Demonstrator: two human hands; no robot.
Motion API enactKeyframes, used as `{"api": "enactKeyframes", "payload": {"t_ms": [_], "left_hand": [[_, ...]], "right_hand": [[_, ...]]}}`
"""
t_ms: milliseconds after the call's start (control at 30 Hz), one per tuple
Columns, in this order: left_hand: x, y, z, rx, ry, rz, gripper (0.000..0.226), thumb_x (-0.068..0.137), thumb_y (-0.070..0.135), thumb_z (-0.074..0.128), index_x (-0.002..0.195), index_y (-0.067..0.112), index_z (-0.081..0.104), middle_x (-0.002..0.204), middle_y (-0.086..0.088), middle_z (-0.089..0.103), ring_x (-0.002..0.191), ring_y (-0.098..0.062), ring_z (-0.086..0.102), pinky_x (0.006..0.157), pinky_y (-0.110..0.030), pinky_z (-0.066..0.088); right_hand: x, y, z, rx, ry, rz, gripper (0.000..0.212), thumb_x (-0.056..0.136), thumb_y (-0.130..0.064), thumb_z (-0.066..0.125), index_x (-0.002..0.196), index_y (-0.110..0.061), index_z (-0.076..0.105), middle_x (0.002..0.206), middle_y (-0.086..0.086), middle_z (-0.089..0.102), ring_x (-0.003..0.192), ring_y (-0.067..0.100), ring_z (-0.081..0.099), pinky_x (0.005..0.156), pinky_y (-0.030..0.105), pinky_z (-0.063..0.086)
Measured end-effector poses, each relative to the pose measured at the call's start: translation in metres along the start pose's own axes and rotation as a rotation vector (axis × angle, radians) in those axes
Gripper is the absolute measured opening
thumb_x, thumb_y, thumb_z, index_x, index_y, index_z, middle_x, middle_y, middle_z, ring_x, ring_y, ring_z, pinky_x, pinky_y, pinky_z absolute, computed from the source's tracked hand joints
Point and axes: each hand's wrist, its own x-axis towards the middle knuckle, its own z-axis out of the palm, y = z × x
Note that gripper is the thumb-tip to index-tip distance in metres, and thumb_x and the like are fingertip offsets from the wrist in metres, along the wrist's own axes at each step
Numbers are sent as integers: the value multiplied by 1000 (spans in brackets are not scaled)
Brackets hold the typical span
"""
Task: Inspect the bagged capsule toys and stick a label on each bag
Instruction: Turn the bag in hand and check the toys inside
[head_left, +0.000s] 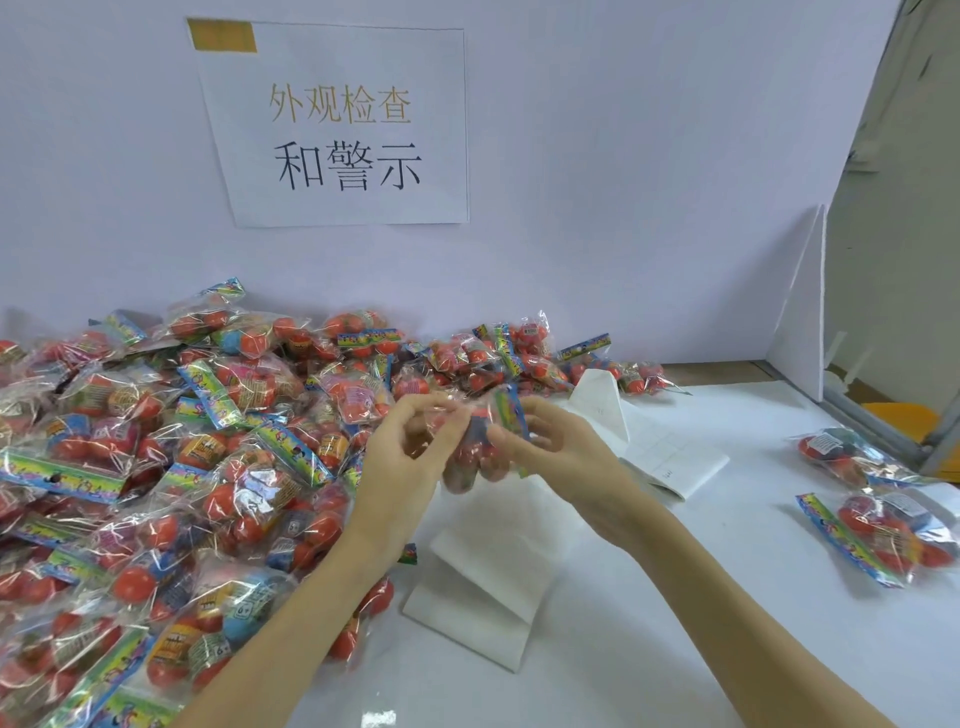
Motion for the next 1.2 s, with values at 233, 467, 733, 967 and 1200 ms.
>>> {"api": "enactKeyframes", "payload": {"t_ms": [233, 467, 733, 967, 1200], "left_hand": [[1, -2, -1, 26, -95, 30, 17, 100, 24, 64, 100, 17, 80, 84, -2, 76, 72, -10, 67, 70, -18, 54], [4, -5, 0, 16, 29, 30, 18, 98, 20, 69, 90, 30, 81, 84, -1, 79, 81, -22, 75, 78, -28, 61], [0, -8, 0, 216, 6, 175, 7, 94, 14, 74, 95, 14, 80, 85, 5, 75, 80, -12, 71, 75, -26, 59], [1, -9, 1, 161, -118, 120, 12, 92, 16, 77, 104, 15, 80, 97, 7, 77, 95, -14, 72, 81, -27, 60], [4, -16, 1, 162, -205, 75, 14, 99, 7, 69, 104, 16, 78, 90, 4, 76, 80, -19, 74, 68, -31, 63]], "right_hand": [[1, -2, -5, 74, 131, -56, 21, 95, -29, 75, 91, -9, 77, 84, 2, 76, 80, 14, 73, 72, 24, 56], [0, -2, 4, 40, 221, -148, 20, 103, -14, 64, 95, 4, 60, 94, 25, 65, 78, 16, 66, 74, 35, 56], [-2, 1, 11, -213, 302, -247, 14, 102, -7, 61, 97, -18, 68, 86, -6, 69, 71, 21, 65, 61, 27, 57], [3, 0, 4, -28, 353, -104, 11, 97, -17, 73, 87, -14, 75, 81, 10, 74, 61, 16, 63, 48, 26, 49], [0, -2, 3, -162, 307, -244, 24, 104, -22, 63, 85, -19, 77, 73, 0, 71, 62, 13, 61, 57, 24, 47]]}}
